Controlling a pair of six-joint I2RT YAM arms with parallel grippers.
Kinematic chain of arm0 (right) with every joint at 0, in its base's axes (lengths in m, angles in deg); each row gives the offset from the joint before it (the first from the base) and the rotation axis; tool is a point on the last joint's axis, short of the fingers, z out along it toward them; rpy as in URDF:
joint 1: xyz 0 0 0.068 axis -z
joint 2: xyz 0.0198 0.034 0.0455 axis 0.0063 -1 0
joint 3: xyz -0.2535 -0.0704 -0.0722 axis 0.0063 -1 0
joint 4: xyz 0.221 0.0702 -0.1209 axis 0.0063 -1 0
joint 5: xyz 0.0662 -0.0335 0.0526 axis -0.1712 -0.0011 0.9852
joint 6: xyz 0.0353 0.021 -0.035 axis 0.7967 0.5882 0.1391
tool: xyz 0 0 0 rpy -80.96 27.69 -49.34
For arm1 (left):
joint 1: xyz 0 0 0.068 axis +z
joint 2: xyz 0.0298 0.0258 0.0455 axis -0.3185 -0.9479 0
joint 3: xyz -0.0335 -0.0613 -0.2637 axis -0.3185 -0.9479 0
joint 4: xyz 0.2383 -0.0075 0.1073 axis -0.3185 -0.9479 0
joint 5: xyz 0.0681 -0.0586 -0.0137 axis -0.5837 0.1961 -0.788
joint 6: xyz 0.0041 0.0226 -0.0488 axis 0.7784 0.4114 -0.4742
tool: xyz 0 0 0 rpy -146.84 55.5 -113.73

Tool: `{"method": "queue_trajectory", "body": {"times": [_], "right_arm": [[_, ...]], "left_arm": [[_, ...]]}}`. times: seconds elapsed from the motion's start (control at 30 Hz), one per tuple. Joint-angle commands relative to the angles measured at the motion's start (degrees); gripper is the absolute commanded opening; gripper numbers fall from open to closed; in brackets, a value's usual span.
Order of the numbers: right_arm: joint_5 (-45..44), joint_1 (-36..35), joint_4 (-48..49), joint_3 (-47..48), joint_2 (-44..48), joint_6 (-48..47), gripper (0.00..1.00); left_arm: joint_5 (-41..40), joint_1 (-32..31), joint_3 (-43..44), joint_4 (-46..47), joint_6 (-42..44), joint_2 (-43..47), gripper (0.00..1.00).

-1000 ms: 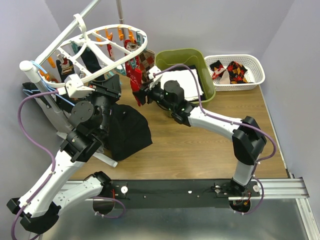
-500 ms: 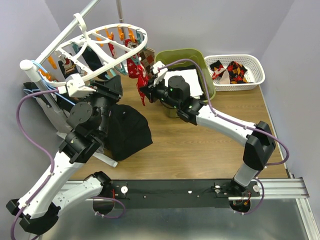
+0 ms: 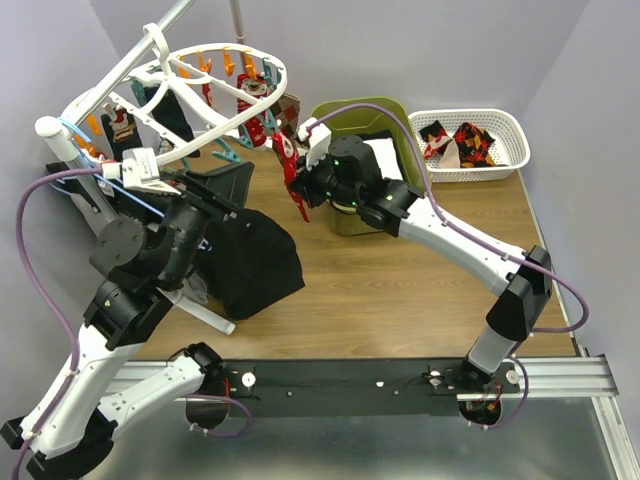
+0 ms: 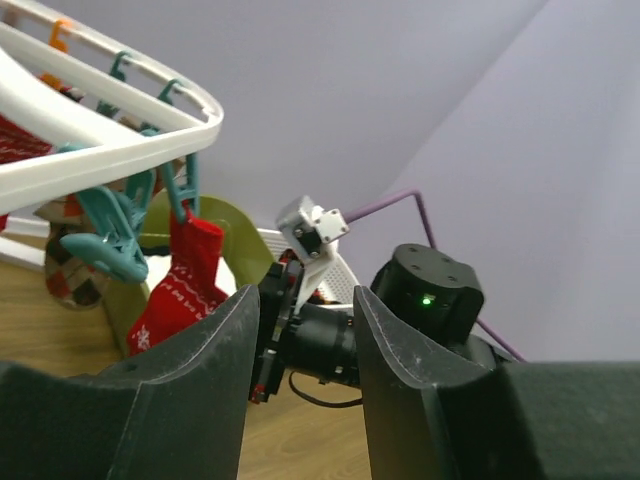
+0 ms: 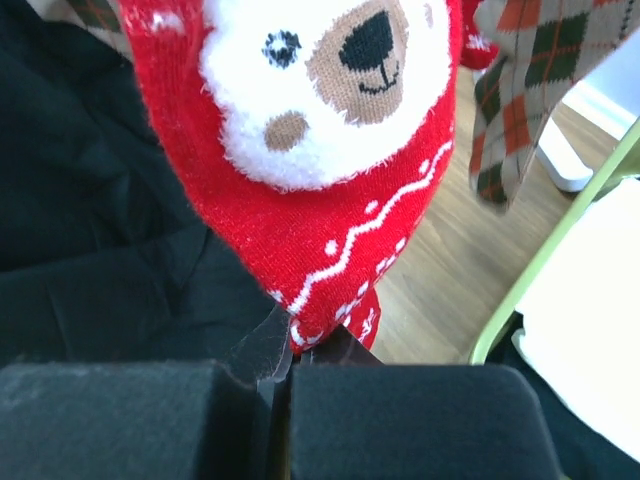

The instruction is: Remove the socks clipped to the hanger

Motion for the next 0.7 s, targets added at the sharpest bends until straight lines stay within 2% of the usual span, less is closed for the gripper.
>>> {"method": "queue_trajectory", "body": {"times": [0.0, 0.07, 0.1, 0.27, 0.37, 0.5, 0.67], "right_arm": [[1.1, -0.6, -7.4, 3.1, 2.3, -0.4, 0.01], [1.8, -0.6, -8.4, 3.1, 3.7, 0.4, 0.01], [2.5, -0.6, -8.7, 3.1, 4.0, 0.7, 0.01], [3.9, -0.7, -10.4, 3.1, 6.6, 1.6, 0.01], [3.2, -0.7, -11.4, 2.8, 7.5, 1.1, 0.01], [2.5, -0.7, -12.9, 3.6, 8.8, 0.0, 0.01], [2.7, -0.8, -14.5, 4.0, 9.5, -1.3, 0.01]], "left_arm": [[7.1, 0.0, 5.0, -1.7, 0.1, -2.8, 0.52], [7.3, 0.0, 7.3, -2.5, 0.6, -7.2, 0.53], [7.1, 0.0, 9.7, -3.0, 1.1, -8.9, 0.61], [0.0, 0.0, 15.6, -7.3, 0.9, -18.3, 0.64], [-0.2, 0.0, 16.0, -6.0, -0.7, -20.2, 0.64], [-6.4, 0.0, 18.5, -10.4, -5.7, -22.8, 0.66], [-11.0, 0.0, 15.0, -9.2, -10.1, -20.0, 0.66]]}}
